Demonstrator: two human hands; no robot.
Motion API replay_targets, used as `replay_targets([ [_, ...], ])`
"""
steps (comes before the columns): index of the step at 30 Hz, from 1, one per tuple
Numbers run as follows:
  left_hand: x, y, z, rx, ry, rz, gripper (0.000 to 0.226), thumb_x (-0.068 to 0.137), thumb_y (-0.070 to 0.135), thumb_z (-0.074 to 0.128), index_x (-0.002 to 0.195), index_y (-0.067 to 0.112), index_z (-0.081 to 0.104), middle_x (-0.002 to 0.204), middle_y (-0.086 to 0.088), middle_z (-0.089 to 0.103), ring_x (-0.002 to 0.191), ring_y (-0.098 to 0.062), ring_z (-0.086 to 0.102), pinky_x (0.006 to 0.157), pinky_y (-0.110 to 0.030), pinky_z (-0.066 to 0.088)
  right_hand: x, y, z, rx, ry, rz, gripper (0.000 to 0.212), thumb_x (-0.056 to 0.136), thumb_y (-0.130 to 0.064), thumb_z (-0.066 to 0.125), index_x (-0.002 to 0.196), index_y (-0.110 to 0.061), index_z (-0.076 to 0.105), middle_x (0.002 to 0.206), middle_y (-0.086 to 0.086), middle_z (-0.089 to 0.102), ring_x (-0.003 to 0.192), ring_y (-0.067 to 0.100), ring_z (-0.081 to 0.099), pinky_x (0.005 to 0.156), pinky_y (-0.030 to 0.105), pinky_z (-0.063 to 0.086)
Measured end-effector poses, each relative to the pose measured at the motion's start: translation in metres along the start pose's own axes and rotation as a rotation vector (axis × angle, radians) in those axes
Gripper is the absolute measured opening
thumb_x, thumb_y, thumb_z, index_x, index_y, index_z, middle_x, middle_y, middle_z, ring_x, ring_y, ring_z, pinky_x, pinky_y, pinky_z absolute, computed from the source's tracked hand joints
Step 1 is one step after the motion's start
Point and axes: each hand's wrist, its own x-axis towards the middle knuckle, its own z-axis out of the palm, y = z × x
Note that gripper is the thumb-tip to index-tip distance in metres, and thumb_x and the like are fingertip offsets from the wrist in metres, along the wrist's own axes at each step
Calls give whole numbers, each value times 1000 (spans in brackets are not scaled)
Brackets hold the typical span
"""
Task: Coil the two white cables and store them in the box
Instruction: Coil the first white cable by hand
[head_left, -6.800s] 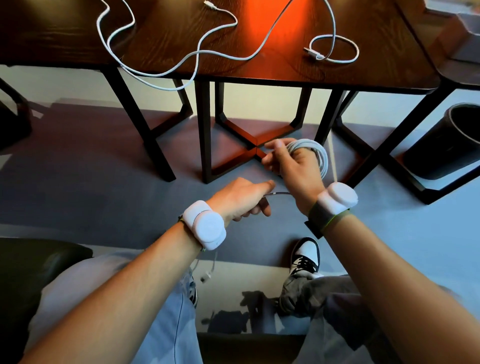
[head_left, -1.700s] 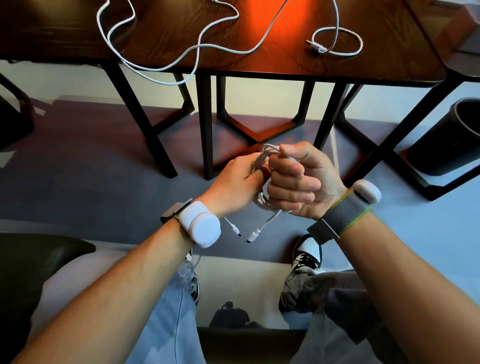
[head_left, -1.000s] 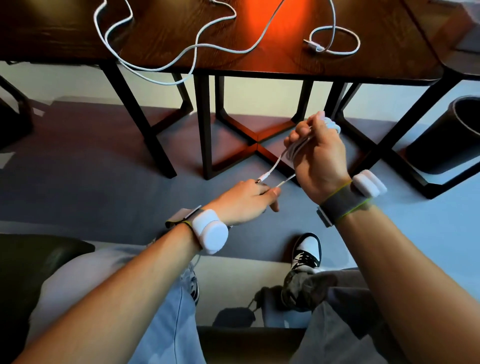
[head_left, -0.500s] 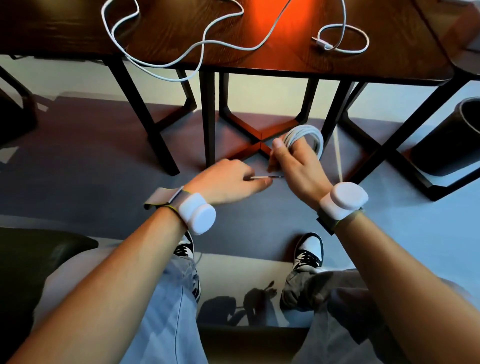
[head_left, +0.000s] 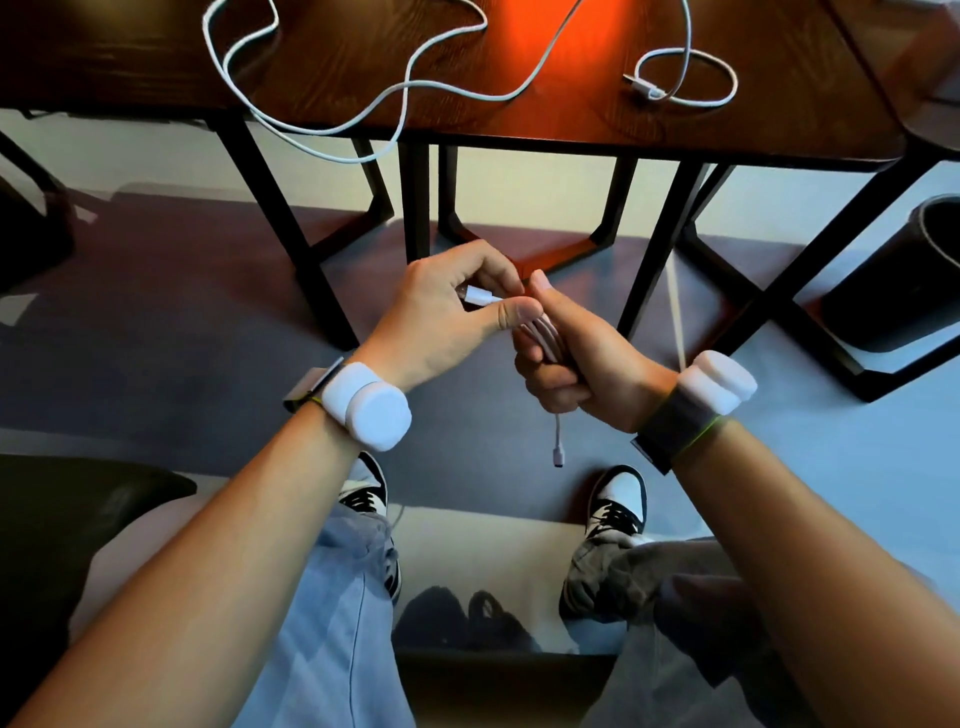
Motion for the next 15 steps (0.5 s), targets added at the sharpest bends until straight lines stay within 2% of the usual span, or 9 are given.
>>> replay_targets([
  [2,-1,1,6,-110,12,-27,18,82,29,81,85,23,64,78,11,66,74,-2,63,72,-20,51,-3,-3,-1,120,-163,27,65,88,-75,31,62,-16,38,42,-4,24,34,11,13,37,18,11],
  [6,-2,-1,14,-242,42,-90,18,86,31,76,86,24,59,73,13,61,66,-4,57,65,-19,46,-6,-5,-4,277,-396,60,64,91,-70,28,60,-15,31,38,-2,23,30,10,11,36,17,9],
  [8,-2,1,17,-296,34,-122,24,85,40,74,88,23,57,73,6,61,68,-9,57,66,-24,47,-7,-6,-5,302,-452,85,64,92,-69,26,60,-14,26,39,-1,19,30,10,10,36,17,10],
  [11,-4,2,21,-372,-6,-142,24,85,46,67,89,23,60,79,8,69,74,-11,62,71,-24,50,-6,-5,-4,293,-481,113,67,94,-69,20,58,-13,25,39,-2,18,29,9,11,36,15,14],
  [13,-5,2,24,-363,-24,-152,22,88,48,60,87,27,66,84,11,70,78,-6,64,75,-22,50,-6,-6,-1,275,-492,127,69,94,-71,15,56,-13,24,39,-2,18,29,9,12,36,14,15],
  [15,-5,0,25,-298,-28,-205,26,92,50,54,86,29,70,91,6,67,82,-7,62,79,-26,48,-6,-5,2,251,-499,134,71,92,-73,12,54,-14,23,38,-1,18,29,10,12,36,14,15],
])
